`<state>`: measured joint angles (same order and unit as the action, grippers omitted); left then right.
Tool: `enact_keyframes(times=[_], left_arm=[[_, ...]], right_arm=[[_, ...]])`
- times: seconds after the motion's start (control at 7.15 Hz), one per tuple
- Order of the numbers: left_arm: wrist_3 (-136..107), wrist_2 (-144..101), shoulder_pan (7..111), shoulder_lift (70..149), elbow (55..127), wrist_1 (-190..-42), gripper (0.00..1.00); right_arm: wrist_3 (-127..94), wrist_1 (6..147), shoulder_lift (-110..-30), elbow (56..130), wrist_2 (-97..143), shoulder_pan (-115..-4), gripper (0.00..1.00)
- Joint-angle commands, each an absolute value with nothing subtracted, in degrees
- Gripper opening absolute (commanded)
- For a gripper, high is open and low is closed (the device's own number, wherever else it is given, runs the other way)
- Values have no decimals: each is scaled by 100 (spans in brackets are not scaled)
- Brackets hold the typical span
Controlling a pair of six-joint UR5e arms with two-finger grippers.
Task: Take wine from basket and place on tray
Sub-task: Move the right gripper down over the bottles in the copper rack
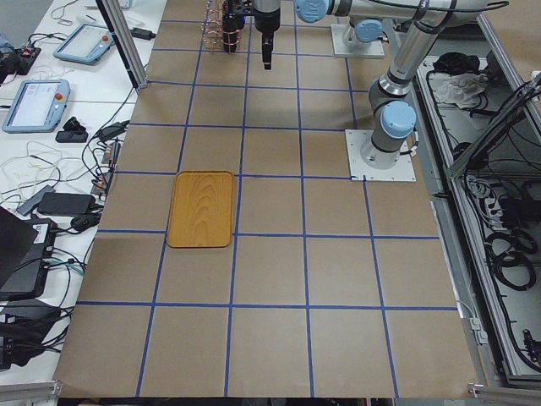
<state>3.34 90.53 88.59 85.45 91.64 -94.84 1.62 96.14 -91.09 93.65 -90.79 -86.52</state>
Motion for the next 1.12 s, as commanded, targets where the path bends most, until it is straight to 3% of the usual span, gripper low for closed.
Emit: enact_keyframes(times=[0.0,0.98], left_arm=[[334,9053,8859,8543,9167,-9483,100],[334,9053,8859,8543,9167,-9483,100]], right_arm=[[150,9615,-9105,9360,-9079,-8648,100],[202,9773,-9132,9334,-9088,-8587,100]])
